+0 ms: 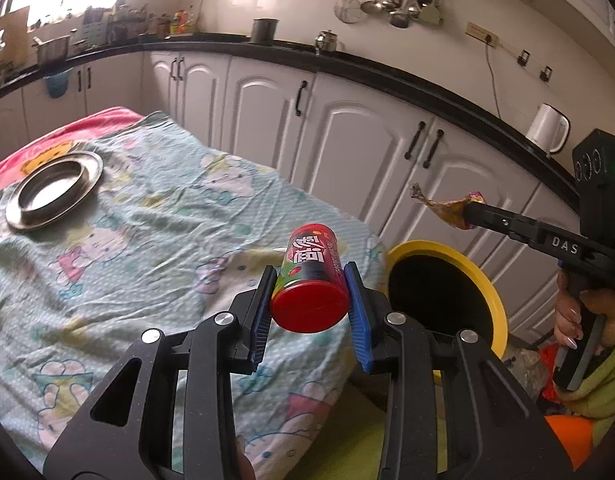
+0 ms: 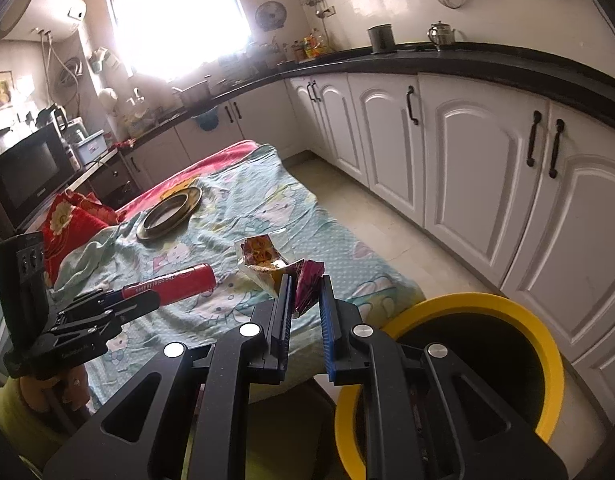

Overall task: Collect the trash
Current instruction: 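Carry the red tube and orange wrapper over the yellow bin with both tools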

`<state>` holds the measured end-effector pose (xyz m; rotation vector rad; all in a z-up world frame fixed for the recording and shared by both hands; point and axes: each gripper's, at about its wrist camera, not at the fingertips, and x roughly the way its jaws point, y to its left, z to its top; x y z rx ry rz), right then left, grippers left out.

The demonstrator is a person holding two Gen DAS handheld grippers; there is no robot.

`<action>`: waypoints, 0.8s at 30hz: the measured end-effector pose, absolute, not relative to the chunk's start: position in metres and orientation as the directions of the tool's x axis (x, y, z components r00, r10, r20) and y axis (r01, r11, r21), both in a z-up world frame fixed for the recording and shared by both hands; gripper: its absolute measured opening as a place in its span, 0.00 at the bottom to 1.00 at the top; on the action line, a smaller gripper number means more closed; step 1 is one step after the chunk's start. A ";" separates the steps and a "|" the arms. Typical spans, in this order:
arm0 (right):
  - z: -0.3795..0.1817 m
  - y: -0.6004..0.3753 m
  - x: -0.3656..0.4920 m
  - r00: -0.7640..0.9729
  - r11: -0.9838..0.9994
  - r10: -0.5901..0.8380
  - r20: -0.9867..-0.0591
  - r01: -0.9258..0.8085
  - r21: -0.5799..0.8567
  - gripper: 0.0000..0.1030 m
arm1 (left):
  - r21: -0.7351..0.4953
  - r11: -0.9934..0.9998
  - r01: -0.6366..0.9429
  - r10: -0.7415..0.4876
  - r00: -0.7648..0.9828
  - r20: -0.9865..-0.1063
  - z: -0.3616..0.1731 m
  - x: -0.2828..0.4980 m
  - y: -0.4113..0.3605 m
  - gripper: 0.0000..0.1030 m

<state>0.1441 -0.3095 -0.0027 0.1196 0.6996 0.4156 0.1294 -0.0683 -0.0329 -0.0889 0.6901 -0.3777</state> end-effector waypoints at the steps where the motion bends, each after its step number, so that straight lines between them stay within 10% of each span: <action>1: -0.002 -0.313 0.142 0.691 0.913 0.407 -0.598 -0.325 0.246 0.13 | -0.199 0.926 0.320 -0.373 0.705 -0.604 -0.032 0.129 -0.073 0.26; 24: -0.010 -0.392 0.120 0.753 0.951 0.292 -0.589 -0.166 0.259 0.13 | -0.141 0.866 0.479 -0.458 0.649 -0.607 -0.030 0.124 -0.164 0.26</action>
